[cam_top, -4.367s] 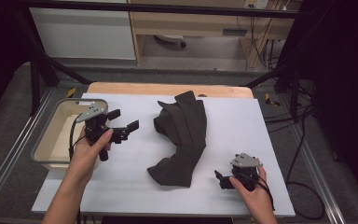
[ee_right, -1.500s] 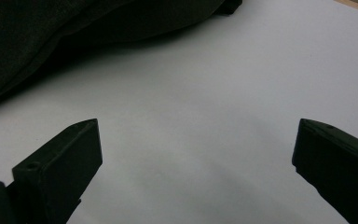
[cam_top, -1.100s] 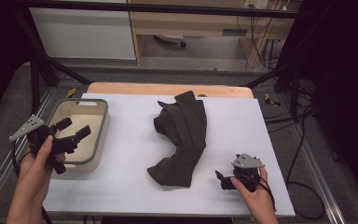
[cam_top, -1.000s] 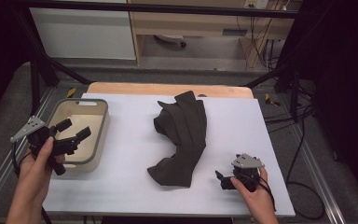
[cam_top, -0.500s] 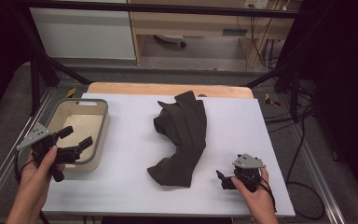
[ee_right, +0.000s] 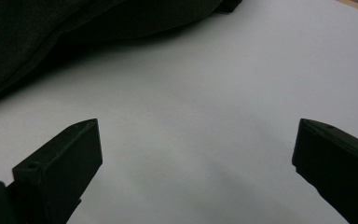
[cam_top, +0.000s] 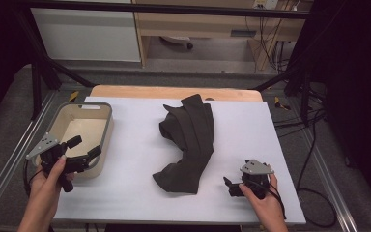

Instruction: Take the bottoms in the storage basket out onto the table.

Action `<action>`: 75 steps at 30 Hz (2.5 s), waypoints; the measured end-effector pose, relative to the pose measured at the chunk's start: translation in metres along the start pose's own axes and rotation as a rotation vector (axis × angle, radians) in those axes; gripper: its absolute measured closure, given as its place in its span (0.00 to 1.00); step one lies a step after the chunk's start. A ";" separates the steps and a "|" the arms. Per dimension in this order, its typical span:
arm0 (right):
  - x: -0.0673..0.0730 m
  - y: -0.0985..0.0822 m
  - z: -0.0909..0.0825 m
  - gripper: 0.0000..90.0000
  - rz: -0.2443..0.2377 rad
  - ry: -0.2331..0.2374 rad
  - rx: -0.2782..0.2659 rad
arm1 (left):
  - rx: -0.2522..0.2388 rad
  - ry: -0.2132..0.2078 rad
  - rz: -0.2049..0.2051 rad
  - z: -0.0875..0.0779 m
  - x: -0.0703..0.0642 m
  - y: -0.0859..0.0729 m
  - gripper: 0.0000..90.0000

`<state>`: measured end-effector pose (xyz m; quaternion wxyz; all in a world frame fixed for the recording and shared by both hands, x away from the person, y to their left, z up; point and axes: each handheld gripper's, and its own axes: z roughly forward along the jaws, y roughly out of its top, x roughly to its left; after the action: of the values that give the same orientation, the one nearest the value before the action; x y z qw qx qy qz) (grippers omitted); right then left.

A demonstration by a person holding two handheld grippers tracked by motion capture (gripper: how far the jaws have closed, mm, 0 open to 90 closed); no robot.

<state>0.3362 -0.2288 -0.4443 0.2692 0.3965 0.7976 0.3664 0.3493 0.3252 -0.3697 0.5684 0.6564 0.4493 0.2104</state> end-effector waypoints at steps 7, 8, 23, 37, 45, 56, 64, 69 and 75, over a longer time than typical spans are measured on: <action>0.000 0.000 0.001 0.02 -0.001 0.000 0.003 | 0.008 -0.011 -0.024 0.003 -0.001 -0.008 0.04; 0.000 0.000 0.001 0.02 -0.001 0.001 0.002 | 0.007 -0.012 -0.027 0.003 -0.001 -0.008 0.04; 0.001 0.000 0.002 0.02 -0.003 0.010 0.008 | 0.021 -0.031 -0.042 0.006 -0.002 -0.018 0.04; 0.001 0.000 0.002 0.02 -0.008 0.014 0.013 | 0.044 -0.014 0.009 0.009 0.000 -0.024 0.04; 0.001 0.000 0.002 0.02 -0.005 0.016 0.014 | 0.056 -0.013 0.025 0.011 0.000 -0.028 0.04; 0.001 0.000 0.003 0.02 -0.007 0.017 0.013 | 0.046 0.009 0.047 0.009 0.002 -0.028 0.05; 0.001 0.000 0.004 0.02 -0.008 0.018 0.018 | 0.029 0.038 0.034 0.006 0.012 -0.027 0.05; 0.002 0.000 0.004 0.02 -0.010 0.019 0.023 | 0.021 0.054 0.025 0.006 0.018 -0.025 0.06; 0.002 -0.001 0.005 0.03 -0.008 0.018 0.030 | 0.027 0.073 0.012 0.004 0.024 -0.025 0.06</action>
<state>0.3387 -0.2258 -0.4483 0.2574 0.3937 0.8070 0.3570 0.3560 0.3420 -0.3998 0.5413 0.6585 0.4687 0.2318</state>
